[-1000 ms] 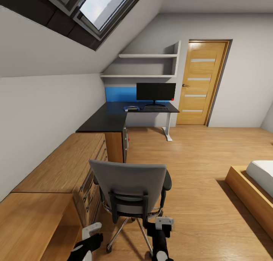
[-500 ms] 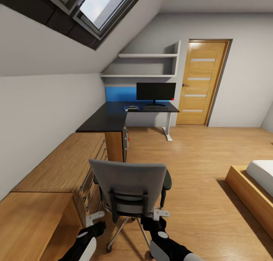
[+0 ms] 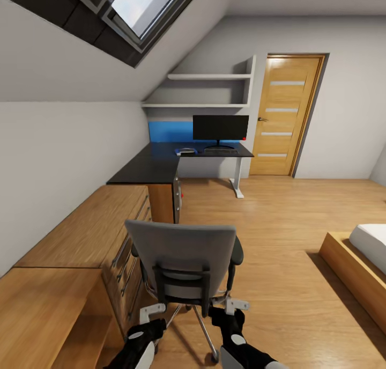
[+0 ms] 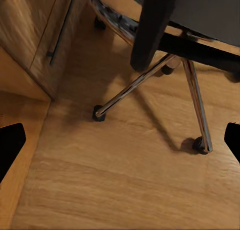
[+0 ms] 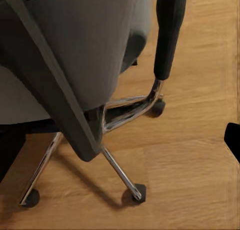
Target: In the bedroom, organize the workspace by keeping the computer under the desk, ensuring the monitor is on the desk, placing the keyboard on the desk next to the monitor, placing the mouse on the desk next to the keyboard, moving the folder from the swivel chair onto the desk next to the mouse, stacking the notebook on top of the folder with the pen on top of the notebook, and positioning the swivel chair next to the desk.
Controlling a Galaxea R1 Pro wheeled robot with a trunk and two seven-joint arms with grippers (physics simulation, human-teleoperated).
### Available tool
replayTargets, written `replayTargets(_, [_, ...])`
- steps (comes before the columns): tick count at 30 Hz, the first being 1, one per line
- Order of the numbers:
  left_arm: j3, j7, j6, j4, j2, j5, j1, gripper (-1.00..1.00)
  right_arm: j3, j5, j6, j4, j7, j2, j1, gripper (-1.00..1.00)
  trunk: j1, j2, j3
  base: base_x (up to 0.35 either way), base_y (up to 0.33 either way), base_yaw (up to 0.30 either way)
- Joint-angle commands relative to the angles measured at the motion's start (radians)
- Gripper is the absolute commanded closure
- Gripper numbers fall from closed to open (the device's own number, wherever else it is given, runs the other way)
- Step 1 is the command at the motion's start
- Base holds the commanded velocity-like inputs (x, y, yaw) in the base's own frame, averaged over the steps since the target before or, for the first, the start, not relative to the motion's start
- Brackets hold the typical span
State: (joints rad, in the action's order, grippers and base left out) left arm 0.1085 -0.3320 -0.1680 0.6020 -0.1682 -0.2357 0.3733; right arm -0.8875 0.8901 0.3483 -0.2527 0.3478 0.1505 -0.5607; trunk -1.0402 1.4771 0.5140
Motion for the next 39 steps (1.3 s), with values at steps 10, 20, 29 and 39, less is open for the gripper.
replayTargets(10, [0.008, -0.002, 0.139, -0.165, 0.007, 0.023, 0.001, -1.0, -0.028, -0.127, 0.06, 0.06, 0.004, -0.001, 0.01, -1.0, -0.038, 0.071, 0.032, 0.0, 0.0, 0.0])
replayTargets(20, [0.0, -0.007, 0.161, -0.167, 0.016, 0.018, 0.001, -1.0, -0.032, -0.164, 0.098, 0.061, 0.002, 0.002, 0.044, -1.0, -0.077, 0.141, 0.064, 0.0, 0.0, 0.0])
replayTargets(29, [0.0, -0.01, 0.162, -0.166, 0.018, 0.018, 0.0, -1.0, -0.031, -0.169, 0.119, 0.061, 0.002, 0.003, 0.05, -1.0, -0.111, 0.204, 0.092, 0.0, 0.0, 0.0])
replayTargets(39, [0.001, -0.01, 0.162, -0.165, 0.018, 0.018, 0.0, -1.0, -0.031, -0.169, 0.169, 0.062, 0.003, 0.001, 0.051, -1.0, -0.15, 0.274, 0.123, 0.0, 0.0, 0.0])
